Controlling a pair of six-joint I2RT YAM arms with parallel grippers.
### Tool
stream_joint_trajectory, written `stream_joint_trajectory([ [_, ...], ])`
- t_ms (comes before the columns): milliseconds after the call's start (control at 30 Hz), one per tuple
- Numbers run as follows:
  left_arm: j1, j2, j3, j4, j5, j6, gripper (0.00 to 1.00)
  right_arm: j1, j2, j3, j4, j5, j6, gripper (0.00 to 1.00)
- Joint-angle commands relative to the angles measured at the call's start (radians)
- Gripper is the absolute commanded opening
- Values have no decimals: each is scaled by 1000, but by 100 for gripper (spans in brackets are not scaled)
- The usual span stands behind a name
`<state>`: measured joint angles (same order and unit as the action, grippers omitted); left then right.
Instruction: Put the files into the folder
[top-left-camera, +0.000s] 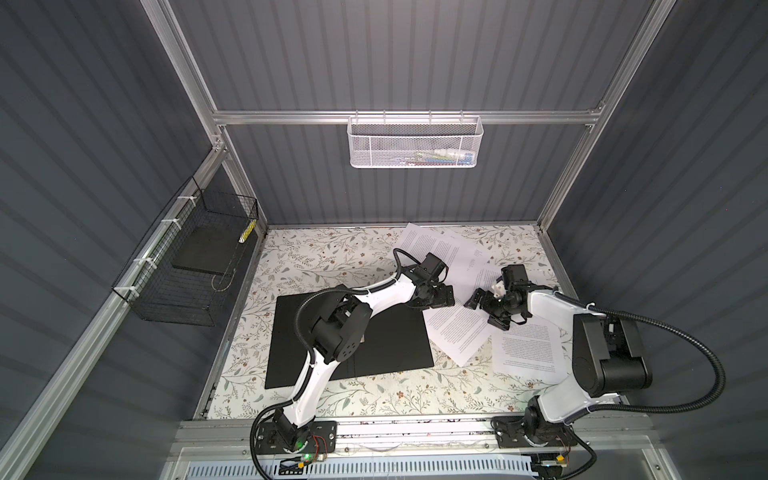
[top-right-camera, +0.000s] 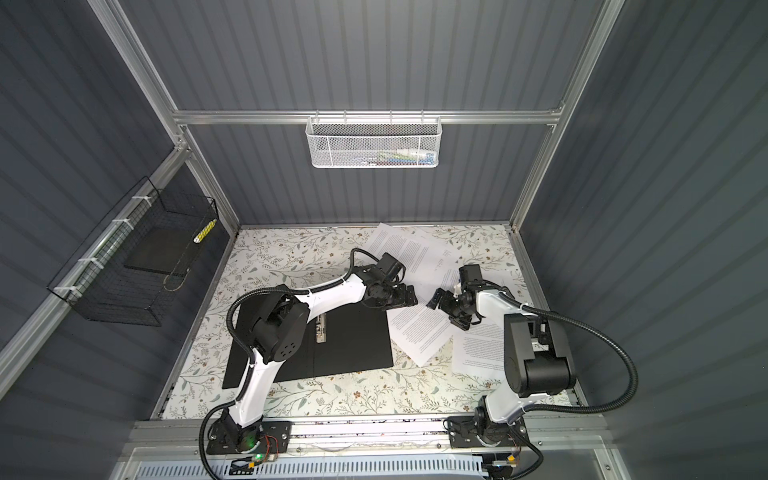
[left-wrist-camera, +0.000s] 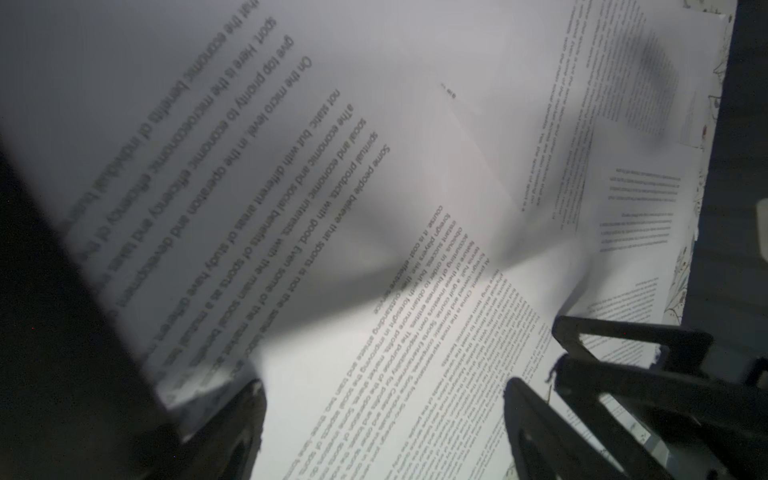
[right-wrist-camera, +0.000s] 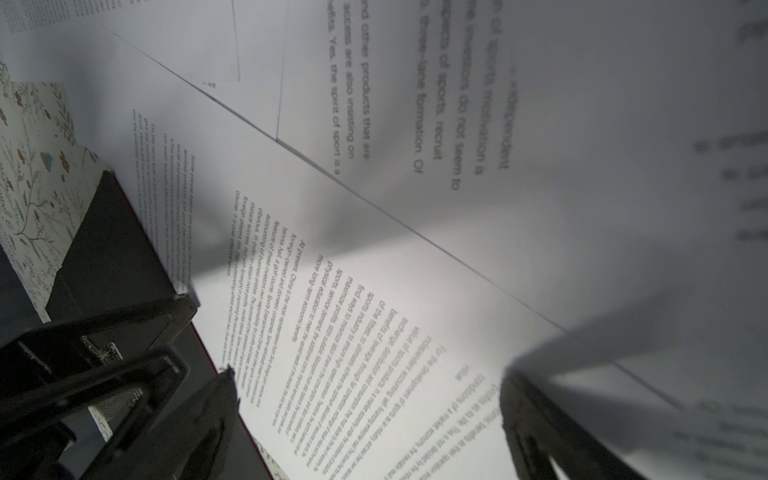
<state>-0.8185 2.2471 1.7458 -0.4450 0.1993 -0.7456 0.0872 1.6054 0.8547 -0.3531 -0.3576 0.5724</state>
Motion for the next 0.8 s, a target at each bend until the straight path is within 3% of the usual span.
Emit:
stream_joint_trajectory([
  [0,-4,53,17,-46,-19,5,90,39,12,-25,-76,11,41,99],
  [133,-1,68,22,-68,-41,43,91,82,0,-55,-79,2,90,99],
  [233,24,81,16,-70,1,55,92,133,-39,-116,-47,-17,146,99],
  [500,48,58,4,-113,28,157,92,324,-129,-244,75,-37,302,99],
  [633,50,44,-8,-139,37,218,93,332,-192,-217,40,2,235,99],
  [767,50,63,-3,-177,45,260,93,235,-203,-157,1,-32,100,99],
])
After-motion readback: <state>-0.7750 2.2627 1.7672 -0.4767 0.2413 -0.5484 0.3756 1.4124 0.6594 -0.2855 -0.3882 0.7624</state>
